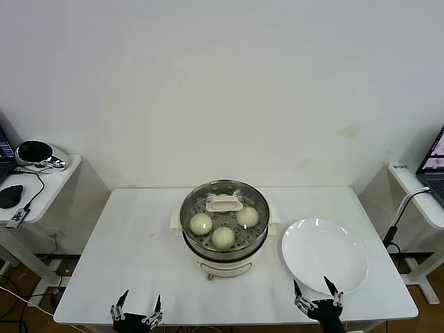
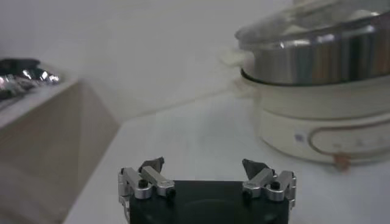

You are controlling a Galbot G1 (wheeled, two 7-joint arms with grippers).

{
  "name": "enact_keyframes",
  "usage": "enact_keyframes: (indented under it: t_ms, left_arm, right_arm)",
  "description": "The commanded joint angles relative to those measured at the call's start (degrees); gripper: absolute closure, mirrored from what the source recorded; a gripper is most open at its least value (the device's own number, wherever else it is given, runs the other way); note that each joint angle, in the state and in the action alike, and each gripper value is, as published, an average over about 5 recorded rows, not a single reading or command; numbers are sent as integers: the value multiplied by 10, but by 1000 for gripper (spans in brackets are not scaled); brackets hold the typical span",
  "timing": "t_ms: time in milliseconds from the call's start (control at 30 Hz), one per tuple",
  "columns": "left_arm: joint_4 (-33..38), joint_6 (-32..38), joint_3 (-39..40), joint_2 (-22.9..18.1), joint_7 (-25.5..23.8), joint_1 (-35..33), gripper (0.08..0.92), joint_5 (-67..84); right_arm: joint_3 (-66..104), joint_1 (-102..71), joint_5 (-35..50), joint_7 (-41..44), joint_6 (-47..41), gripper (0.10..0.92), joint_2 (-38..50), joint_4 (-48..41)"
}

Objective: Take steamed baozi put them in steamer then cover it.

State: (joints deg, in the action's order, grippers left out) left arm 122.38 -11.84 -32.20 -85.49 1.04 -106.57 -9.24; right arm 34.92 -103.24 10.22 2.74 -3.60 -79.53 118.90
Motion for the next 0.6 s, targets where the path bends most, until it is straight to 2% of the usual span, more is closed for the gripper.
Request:
enact_keyframes:
  t_ms: [33, 600]
  left_arm:
    - [20, 3, 2, -3, -1, -38, 177, 16]
    - [39, 2, -6, -14, 1, -36, 177, 26]
  right_arm:
    - [13, -16, -9, -3, -1, 203, 5, 12]
    - [5, -24, -13, 15, 8, 203, 26, 17]
